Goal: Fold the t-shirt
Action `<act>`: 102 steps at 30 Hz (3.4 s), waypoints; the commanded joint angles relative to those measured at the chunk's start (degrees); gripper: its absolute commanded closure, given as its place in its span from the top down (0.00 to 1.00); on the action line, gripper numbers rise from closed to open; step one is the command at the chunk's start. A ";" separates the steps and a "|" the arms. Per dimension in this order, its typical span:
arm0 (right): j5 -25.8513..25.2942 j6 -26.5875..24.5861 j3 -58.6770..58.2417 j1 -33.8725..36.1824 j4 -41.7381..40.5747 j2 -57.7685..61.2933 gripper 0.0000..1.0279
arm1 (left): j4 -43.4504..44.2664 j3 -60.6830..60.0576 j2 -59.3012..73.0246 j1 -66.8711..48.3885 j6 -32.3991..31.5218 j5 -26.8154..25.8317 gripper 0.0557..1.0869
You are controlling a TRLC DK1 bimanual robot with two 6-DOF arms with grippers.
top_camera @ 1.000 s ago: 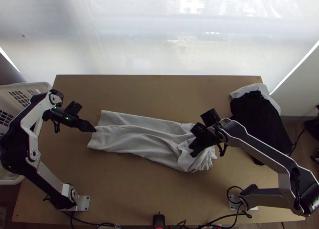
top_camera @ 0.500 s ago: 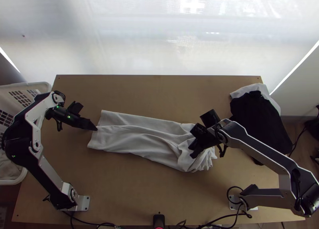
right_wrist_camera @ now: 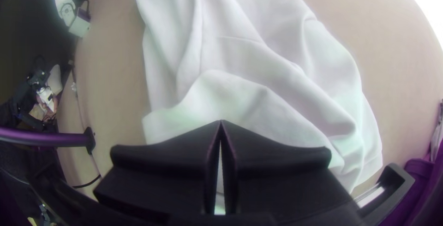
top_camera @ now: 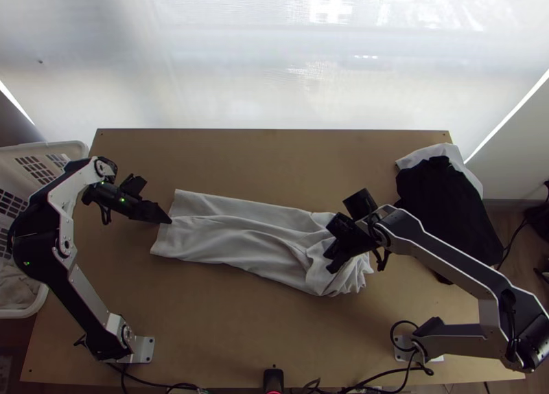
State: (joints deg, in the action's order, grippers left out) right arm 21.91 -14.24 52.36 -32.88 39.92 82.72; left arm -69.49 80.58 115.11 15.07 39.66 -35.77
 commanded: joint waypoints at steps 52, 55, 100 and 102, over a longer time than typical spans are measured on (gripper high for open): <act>-0.47 -0.88 -2.26 -2.18 -7.23 7.90 0.02 | 0.15 1.25 0.38 -8.21 -6.17 -9.67 0.05; -0.91 -0.97 -3.05 -1.83 -8.90 8.95 0.02 | 0.06 1.34 -1.82 -8.57 -7.40 -9.67 0.04; -3.19 -0.79 -5.34 0.98 -6.08 1.04 0.02 | 6.39 18.83 -6.74 -53.21 -26.65 -9.67 0.03; -3.10 -0.79 -5.69 1.77 -5.73 -0.45 0.02 | 6.65 20.06 -5.95 -53.92 -26.92 -9.67 0.04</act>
State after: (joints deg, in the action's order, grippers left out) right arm 18.46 -15.18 47.68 -32.47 33.58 85.36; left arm -65.12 96.82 106.06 -34.04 14.72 -45.47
